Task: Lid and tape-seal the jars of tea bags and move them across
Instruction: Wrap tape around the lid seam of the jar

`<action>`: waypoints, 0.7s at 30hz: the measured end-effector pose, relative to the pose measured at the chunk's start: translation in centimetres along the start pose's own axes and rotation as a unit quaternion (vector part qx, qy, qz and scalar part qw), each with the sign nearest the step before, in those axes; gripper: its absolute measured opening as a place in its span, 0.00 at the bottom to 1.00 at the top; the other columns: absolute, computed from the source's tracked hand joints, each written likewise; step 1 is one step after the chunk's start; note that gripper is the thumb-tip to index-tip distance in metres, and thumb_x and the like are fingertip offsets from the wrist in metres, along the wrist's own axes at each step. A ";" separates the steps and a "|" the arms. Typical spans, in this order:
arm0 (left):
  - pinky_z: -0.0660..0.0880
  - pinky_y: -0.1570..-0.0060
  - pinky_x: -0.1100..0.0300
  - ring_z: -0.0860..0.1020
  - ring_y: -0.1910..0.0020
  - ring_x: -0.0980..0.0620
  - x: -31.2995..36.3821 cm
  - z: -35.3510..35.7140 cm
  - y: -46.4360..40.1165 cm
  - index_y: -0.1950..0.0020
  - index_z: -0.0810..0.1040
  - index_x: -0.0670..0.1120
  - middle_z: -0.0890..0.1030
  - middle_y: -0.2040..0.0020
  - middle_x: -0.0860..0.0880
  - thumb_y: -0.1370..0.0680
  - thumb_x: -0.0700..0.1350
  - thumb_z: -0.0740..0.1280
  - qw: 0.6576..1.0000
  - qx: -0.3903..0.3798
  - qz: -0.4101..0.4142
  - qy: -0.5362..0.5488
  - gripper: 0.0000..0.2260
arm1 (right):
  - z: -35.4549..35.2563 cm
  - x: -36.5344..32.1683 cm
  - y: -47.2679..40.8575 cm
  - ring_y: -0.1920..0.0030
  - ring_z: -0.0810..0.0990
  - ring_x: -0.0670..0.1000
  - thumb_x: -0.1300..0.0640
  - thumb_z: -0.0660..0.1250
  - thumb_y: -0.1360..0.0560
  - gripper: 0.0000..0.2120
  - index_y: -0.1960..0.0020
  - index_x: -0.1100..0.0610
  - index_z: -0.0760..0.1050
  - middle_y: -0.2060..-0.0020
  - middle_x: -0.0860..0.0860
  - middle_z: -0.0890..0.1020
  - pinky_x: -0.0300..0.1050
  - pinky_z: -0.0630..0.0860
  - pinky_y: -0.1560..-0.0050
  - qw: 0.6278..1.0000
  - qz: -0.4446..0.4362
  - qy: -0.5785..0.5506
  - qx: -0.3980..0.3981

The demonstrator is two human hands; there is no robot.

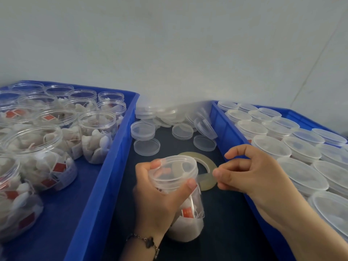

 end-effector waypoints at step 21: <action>0.77 0.61 0.69 0.78 0.53 0.66 -0.1 0.2 -0.1 0.51 0.68 0.59 0.79 0.54 0.62 0.47 0.70 0.72 0.998 -0.023 0.012 -0.064 0.31 | -0.8 -0.5 1.4 0.74 0.80 0.49 0.52 0.76 0.49 0.29 0.53 0.58 0.67 0.69 0.52 0.84 0.41 0.74 0.66 0.996 -0.005 0.063 0.058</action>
Point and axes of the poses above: each hand's wrist, its own y-axis away from the middle knuckle, its own z-axis out of the palm, x = y × z, the point moved 1 cm from there along -y, towards the middle knuckle
